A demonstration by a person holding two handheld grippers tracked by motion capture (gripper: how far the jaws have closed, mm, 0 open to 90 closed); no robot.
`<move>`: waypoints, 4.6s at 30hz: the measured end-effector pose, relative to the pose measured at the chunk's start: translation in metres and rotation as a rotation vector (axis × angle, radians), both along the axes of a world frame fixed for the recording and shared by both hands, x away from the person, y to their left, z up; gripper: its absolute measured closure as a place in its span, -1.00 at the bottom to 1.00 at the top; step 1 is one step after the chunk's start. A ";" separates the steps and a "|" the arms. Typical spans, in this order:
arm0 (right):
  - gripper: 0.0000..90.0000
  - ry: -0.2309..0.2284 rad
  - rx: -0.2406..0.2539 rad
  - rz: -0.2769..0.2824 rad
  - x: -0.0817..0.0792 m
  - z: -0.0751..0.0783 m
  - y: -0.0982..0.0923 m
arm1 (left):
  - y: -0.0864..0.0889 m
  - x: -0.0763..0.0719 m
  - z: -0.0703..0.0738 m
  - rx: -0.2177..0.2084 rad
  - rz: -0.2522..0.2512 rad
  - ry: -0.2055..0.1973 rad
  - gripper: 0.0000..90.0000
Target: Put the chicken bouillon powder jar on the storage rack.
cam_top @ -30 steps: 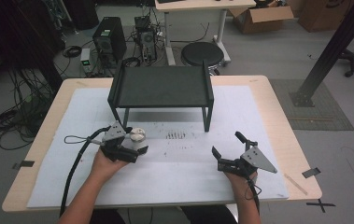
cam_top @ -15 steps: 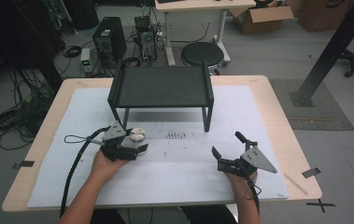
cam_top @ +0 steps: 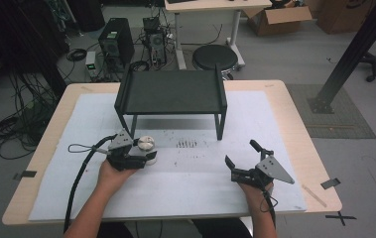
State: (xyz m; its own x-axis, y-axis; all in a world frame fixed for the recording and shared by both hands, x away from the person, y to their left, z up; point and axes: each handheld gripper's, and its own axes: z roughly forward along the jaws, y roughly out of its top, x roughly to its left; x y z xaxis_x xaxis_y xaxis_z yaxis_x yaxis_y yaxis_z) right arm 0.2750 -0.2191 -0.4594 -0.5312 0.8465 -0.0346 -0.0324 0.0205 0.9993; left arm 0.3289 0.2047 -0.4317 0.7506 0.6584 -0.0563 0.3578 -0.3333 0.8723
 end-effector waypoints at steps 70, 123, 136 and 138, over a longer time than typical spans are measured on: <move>-1.00 -0.009 0.003 0.005 -0.001 0.000 0.000 | 0.000 -0.001 0.099 -0.016 -0.085 -0.056 -0.04; -1.00 -0.006 0.015 0.009 -0.001 0.000 -0.001 | -0.025 0.075 0.153 -0.016 0.047 -0.043 -0.04; -1.00 -0.013 0.015 0.008 -0.001 0.000 -0.001 | -0.031 0.099 0.150 -0.013 0.115 -0.030 -0.04; -1.00 -0.012 0.014 0.009 -0.001 0.000 -0.002 | -0.033 0.101 0.149 -0.006 0.122 -0.030 -0.04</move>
State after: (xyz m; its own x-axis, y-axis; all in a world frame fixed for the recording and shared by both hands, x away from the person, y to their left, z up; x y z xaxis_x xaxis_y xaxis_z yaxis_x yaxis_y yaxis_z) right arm 0.2741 -0.2207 -0.4598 -0.5383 0.8422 -0.0291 -0.0448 0.0058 0.9990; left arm 0.4303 0.1717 -0.2824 0.6663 0.7446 -0.0390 0.3687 -0.2835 0.8852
